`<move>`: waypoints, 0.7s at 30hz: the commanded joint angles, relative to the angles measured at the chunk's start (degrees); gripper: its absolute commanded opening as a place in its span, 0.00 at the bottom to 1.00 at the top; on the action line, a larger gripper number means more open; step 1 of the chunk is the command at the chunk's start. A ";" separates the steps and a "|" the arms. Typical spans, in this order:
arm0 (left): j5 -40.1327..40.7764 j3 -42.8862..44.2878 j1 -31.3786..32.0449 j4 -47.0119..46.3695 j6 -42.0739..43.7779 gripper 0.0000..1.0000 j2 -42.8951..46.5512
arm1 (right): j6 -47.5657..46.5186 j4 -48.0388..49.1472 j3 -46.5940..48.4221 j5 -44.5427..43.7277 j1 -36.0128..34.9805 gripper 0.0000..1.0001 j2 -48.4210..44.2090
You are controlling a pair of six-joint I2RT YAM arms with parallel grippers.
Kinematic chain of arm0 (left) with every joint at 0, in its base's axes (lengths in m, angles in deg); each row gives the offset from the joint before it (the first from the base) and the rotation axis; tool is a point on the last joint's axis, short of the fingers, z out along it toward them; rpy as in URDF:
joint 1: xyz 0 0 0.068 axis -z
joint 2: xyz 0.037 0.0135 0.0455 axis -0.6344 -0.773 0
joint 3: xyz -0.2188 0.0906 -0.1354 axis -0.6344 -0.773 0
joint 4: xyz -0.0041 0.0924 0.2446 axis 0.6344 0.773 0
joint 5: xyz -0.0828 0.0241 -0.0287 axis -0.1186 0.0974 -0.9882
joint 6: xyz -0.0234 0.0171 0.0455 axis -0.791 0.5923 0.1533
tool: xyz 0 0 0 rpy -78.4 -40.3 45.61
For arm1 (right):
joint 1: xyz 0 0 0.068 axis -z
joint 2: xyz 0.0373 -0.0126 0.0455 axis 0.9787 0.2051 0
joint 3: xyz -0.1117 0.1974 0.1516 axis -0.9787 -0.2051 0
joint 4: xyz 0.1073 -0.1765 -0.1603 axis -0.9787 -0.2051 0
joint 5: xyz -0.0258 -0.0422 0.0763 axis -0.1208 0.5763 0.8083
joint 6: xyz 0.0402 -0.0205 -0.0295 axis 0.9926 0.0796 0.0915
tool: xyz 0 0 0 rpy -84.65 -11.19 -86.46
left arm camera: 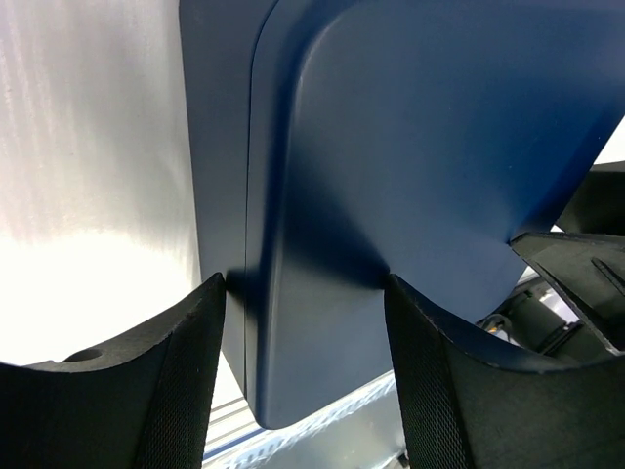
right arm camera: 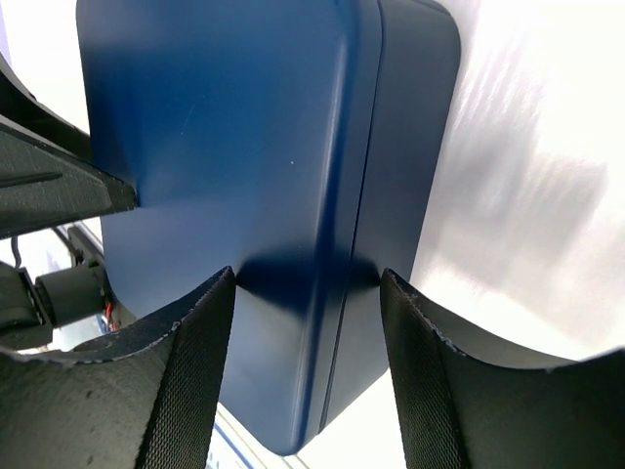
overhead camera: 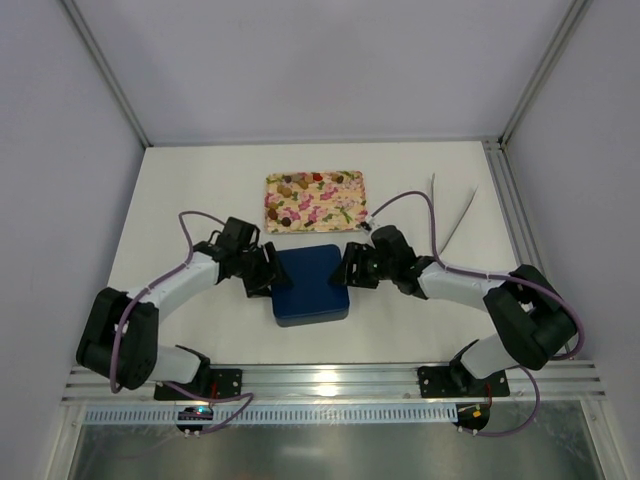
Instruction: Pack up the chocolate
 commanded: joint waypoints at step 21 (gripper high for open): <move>7.10 -5.21 5.27 -5.41 -3.73 0.23 -13.40 | 5.57 13.39 -9.99 5.08 -1.70 0.48 5.27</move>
